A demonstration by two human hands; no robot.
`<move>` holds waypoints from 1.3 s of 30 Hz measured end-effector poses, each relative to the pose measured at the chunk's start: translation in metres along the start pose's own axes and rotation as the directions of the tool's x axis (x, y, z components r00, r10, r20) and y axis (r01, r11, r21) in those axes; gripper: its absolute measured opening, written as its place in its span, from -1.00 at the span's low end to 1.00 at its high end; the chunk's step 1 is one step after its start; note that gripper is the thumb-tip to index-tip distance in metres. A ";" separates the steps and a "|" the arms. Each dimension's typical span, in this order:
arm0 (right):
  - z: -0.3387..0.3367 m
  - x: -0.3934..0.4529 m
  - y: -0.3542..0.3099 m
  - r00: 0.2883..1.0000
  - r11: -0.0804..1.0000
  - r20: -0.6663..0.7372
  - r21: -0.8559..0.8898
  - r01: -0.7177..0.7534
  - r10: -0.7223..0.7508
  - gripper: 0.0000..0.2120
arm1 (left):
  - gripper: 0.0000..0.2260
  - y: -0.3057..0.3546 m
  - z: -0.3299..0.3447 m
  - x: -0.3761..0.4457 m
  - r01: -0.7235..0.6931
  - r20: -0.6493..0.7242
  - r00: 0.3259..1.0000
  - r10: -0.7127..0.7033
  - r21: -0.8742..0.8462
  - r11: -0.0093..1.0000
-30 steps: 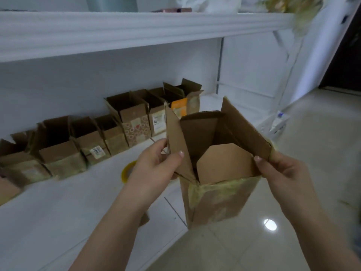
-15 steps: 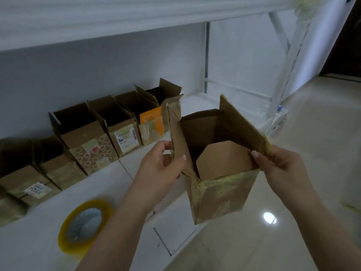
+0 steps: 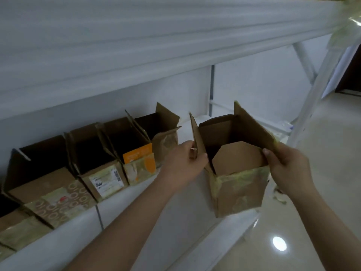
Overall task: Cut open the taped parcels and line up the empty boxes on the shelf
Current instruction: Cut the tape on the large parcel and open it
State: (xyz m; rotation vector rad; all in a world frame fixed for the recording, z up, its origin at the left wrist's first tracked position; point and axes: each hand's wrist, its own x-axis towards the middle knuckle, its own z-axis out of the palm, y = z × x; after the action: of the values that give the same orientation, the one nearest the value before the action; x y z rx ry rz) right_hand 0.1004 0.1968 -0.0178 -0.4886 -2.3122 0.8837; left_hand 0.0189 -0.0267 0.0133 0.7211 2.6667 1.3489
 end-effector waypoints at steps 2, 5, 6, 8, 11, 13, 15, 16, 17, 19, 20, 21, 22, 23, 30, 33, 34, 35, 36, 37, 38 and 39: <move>0.016 0.034 0.009 1.000 1.000 0.016 0.016 0.025 -0.025 -0.81 | -0.78 -0.004 0.004 0.029 -0.001 -0.043 0.999 0.005 0.097 0.995; 0.041 0.078 0.020 0.996 0.996 0.052 0.057 0.065 -0.068 -0.83 | -0.73 -0.009 0.010 0.065 0.018 -0.112 0.994 0.002 0.183 0.983; 0.049 0.092 0.023 0.994 0.995 0.071 0.061 0.079 -0.083 -0.83 | -0.74 -0.010 0.012 0.076 0.030 -0.129 0.992 -0.004 0.204 0.978; 0.064 0.115 0.027 0.985 0.994 0.133 0.040 0.102 -0.107 -0.81 | -0.75 -0.011 0.015 0.092 0.068 -0.159 0.987 -0.025 0.268 0.961; 0.079 0.139 0.033 0.966 0.991 0.225 0.013 0.132 -0.131 -0.81 | -0.74 -0.015 0.020 0.109 0.107 -0.186 0.981 -0.047 0.328 0.938; 0.090 0.151 0.038 0.948 0.990 0.288 0.046 0.131 -0.139 -0.79 | -0.73 -0.021 0.024 0.117 0.125 -0.202 0.978 -0.054 0.358 0.925; 0.100 0.162 0.042 0.925 0.989 0.354 0.103 0.104 -0.135 -0.75 | -0.74 -0.026 0.026 0.123 0.133 -0.206 0.977 -0.056 0.384 0.914; 0.105 0.167 0.045 0.915 0.988 0.382 0.124 0.092 -0.133 -0.73 | -0.74 -0.029 0.025 0.124 0.135 -0.197 0.979 -0.060 0.394 0.909; 0.108 0.172 0.048 0.903 0.987 0.410 0.138 0.080 -0.131 -0.70 | -0.72 -0.030 0.023 0.123 0.132 -0.183 0.981 -0.062 0.404 0.905; 0.113 0.180 0.051 0.862 0.982 0.487 0.176 0.062 -0.142 -0.62 | -0.57 -0.034 0.016 0.121 0.128 -0.138 0.988 -0.072 0.460 0.879; 0.114 0.183 0.053 0.828 0.975 0.535 0.214 0.058 -0.167 -0.55 | -0.41 -0.037 0.012 0.119 0.125 -0.113 0.991 -0.076 0.526 0.841; 0.116 0.185 0.056 0.792 0.964 0.576 0.258 0.060 -0.204 -0.41 | -0.24 -0.040 0.007 0.116 0.128 -0.102 0.991 -0.083 0.602 0.788; 0.119 0.187 0.059 0.763 0.954 0.602 0.294 0.062 -0.235 -0.20 | -0.15 -0.044 0.002 0.115 0.138 -0.108 0.990 -0.088 0.688 0.713; 0.123 0.188 0.063 0.747 0.950 0.619 0.306 0.056 -0.243 0.02 | -0.14 -0.049 -0.002 0.114 0.150 -0.120 0.989 -0.090 0.770 0.621; 0.163 0.200 0.077 0.825 0.972 0.536 0.224 0.068 -0.181 -0.14 | -0.57 -0.087 0.003 0.123 0.359 -0.310 0.931 -0.194 0.876 0.323; 0.176 0.214 0.076 0.816 0.968 0.544 0.241 0.073 -0.197 -0.18 | -0.55 -0.093 -0.002 0.125 0.396 -0.349 0.917 -0.192 0.849 0.349; 0.178 0.217 0.073 0.813 0.965 0.544 0.249 0.079 -0.207 -0.20 | -0.55 -0.094 -0.004 0.126 0.394 -0.353 0.919 -0.178 0.848 0.355; 0.181 0.219 0.069 0.812 0.963 0.542 0.257 0.086 -0.217 -0.22 | -0.56 -0.094 -0.005 0.127 0.393 -0.358 0.919 -0.164 0.845 0.362; 0.184 0.220 0.064 0.809 0.959 0.541 0.265 0.097 -0.231 -0.24 | -0.56 -0.093 -0.006 0.128 0.394 -0.362 0.919 -0.156 0.839 0.376; 0.188 0.220 0.060 0.803 0.956 0.545 0.274 0.101 -0.241 -0.26 | -0.55 -0.094 -0.007 0.129 0.397 -0.363 0.918 -0.160 0.832 0.387; 0.191 0.220 0.055 0.794 0.954 0.555 0.280 0.102 -0.248 -0.28 | -0.54 -0.093 -0.007 0.129 0.399 -0.364 0.917 -0.165 0.828 0.393; 0.195 0.221 0.050 0.785 0.953 0.564 0.283 0.105 -0.254 -0.29 | -0.52 -0.092 -0.008 0.129 0.406 -0.368 0.914 -0.172 0.824 0.395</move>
State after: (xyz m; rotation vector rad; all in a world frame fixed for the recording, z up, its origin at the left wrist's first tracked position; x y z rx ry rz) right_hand -0.1863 0.2566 -0.0777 0.1547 -2.6894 1.3431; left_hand -0.1322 -0.0232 -0.0343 0.0372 3.3643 -0.2333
